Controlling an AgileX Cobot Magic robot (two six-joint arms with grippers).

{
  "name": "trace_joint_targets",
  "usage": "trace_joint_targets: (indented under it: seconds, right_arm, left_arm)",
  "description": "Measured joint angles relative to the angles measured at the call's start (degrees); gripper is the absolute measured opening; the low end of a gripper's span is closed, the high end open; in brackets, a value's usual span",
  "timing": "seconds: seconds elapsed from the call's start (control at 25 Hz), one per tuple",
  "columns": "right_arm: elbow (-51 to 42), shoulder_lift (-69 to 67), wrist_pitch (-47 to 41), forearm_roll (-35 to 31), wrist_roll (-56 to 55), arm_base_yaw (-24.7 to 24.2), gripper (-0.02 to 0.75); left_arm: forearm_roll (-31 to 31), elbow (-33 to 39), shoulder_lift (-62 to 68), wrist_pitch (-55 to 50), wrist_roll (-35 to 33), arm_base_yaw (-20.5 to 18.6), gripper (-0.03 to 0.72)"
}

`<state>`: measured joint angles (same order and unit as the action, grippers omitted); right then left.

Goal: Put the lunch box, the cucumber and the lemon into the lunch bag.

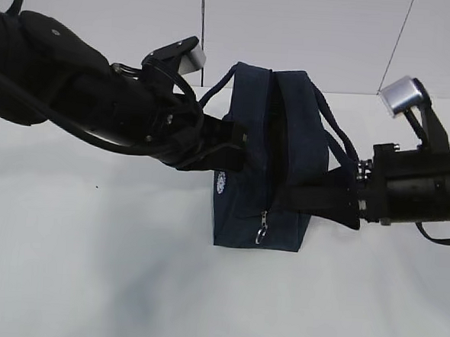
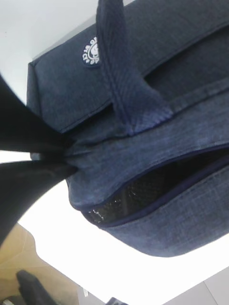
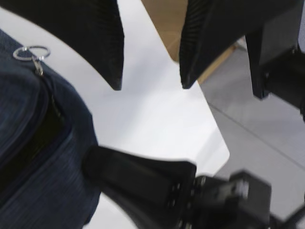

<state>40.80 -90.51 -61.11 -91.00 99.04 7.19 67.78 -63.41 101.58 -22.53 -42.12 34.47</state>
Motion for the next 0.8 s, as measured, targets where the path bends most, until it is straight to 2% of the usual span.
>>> trace_joint_targets:
  seconds: [0.28,0.44,0.8]
  right_arm:
    - [0.0,0.0,2.1,-4.8,6.2,0.0,0.302]
    - [0.0,0.0,7.4,-5.8,12.0,0.0,0.302]
    - [0.0,0.1,8.7,-7.2,13.2,0.0,0.302]
  left_arm:
    - [-0.2,0.0,0.0,-2.2,0.0,0.0,-0.006]
    - [-0.3,0.0,0.0,-2.7,0.0,0.0,-0.006]
    - [-0.3,0.0,0.0,-2.4,0.0,0.0,-0.006]
